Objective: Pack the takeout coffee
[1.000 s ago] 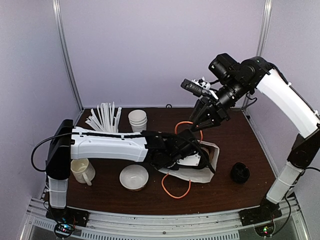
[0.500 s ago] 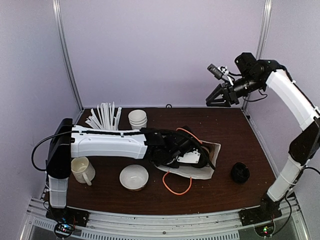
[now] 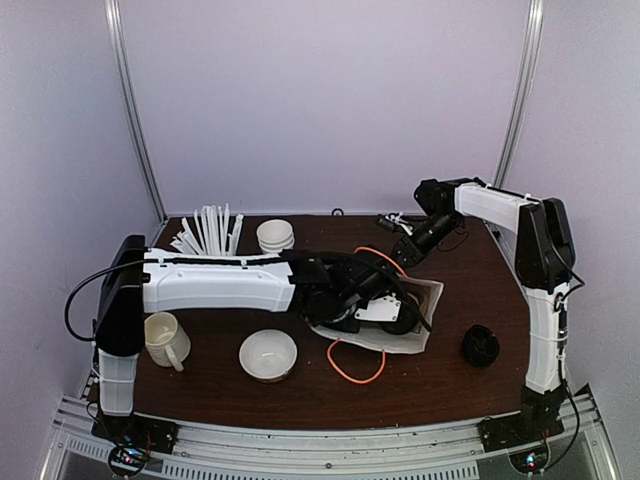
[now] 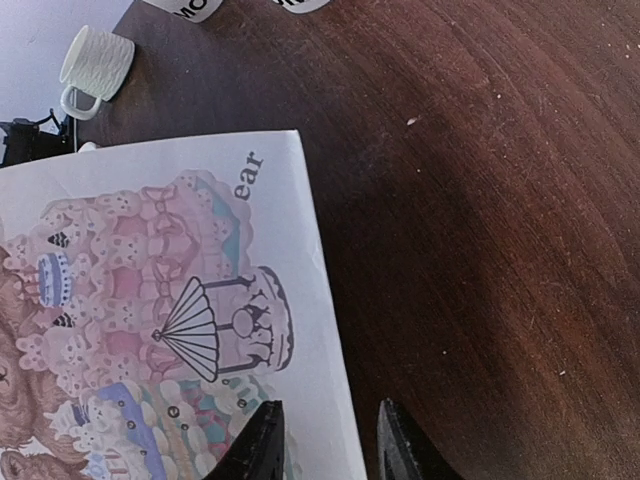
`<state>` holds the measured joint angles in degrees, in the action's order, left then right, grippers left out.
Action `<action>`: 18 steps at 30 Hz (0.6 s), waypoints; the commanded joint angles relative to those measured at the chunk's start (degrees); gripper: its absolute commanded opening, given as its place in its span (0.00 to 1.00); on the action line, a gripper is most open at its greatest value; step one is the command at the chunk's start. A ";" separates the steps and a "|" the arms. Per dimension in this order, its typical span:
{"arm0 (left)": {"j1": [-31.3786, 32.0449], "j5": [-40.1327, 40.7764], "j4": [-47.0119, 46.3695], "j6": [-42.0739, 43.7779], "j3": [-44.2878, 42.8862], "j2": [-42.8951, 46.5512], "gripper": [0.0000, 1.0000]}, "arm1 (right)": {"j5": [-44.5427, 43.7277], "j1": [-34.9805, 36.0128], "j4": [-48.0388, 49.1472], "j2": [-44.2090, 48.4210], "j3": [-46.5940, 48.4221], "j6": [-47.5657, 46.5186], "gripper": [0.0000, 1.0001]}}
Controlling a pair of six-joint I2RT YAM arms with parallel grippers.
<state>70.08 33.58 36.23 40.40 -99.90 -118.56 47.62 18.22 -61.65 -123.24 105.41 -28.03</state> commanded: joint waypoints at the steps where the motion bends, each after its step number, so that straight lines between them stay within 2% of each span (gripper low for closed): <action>1: -1.06 -3.04 0.97 -1.83 -2.36 -1.78 0.52 | -3.15 1.07 -0.05 -0.68 1.89 1.21 0.35; 8: -2.11 -4.14 2.20 -2.24 -4.41 -2.98 0.52 | -3.05 3.07 -0.79 -2.29 -2.18 -0.36 0.35; 18: -2.85 -4.57 2.53 -2.08 -5.06 -3.09 0.52 | -1.64 3.90 -2.37 -5.20 -2.46 -0.71 0.35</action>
<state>68.20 29.89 39.38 39.35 -103.63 -120.29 46.17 20.43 -61.45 -125.12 104.33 -28.10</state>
